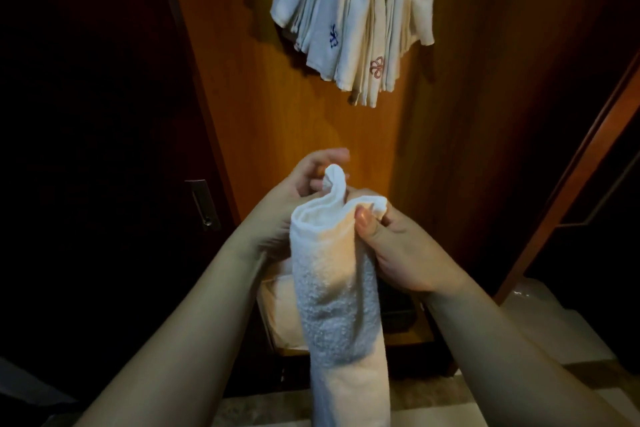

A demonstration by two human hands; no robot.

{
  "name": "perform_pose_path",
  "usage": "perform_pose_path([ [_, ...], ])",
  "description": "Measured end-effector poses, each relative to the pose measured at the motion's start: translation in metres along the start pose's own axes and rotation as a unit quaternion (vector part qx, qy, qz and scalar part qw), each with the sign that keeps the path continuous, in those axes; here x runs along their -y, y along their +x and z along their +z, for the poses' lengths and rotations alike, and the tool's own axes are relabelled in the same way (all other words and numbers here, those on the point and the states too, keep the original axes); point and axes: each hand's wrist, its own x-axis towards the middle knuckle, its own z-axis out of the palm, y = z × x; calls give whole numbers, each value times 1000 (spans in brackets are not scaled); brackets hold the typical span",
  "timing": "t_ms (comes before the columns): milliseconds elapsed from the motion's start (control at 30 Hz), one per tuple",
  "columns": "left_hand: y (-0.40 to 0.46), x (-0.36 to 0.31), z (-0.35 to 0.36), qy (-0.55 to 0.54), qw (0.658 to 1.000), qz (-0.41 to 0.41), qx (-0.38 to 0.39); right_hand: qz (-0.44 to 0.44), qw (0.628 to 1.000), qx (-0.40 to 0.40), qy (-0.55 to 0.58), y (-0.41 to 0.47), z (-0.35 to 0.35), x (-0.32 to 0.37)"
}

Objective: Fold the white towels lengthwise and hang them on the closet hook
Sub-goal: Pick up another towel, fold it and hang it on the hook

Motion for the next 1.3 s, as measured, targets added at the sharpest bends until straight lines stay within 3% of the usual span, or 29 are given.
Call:
perform_pose_path([
  [267,12,-11,-7,71,991,-7,-110,-19,997,-69,-38,8,-13,21],
  [333,2,-25,-11,109,979,96,-141,-18,997,-63,-42,14,-18,27],
  [400,-12,-44,-16,157,963,201,-86,-15,996,-67,-54,19,-24,30],
  [467,-20,-60,-23,301,931,206,-12,-10,995,-78,-57,25,-28,32],
  [567,-19,-76,-32,494,862,110,32,-5,996,-68,-63,32,-35,32],
  [767,-3,-102,-28,653,746,80,102,-6,990,-35,-139,45,-41,32],
  [900,2,-110,-26,627,764,131,76,-67,989,-43,-121,53,-49,39],
  [1033,1,-91,-14,596,795,65,90,-26,986,-25,-165,47,-52,25],
  [1200,-2,-85,-16,552,830,47,72,-81,985,-52,-143,38,-47,19],
  [1300,-4,-89,-16,549,830,33,91,-90,983,-63,-147,33,-41,17],
])
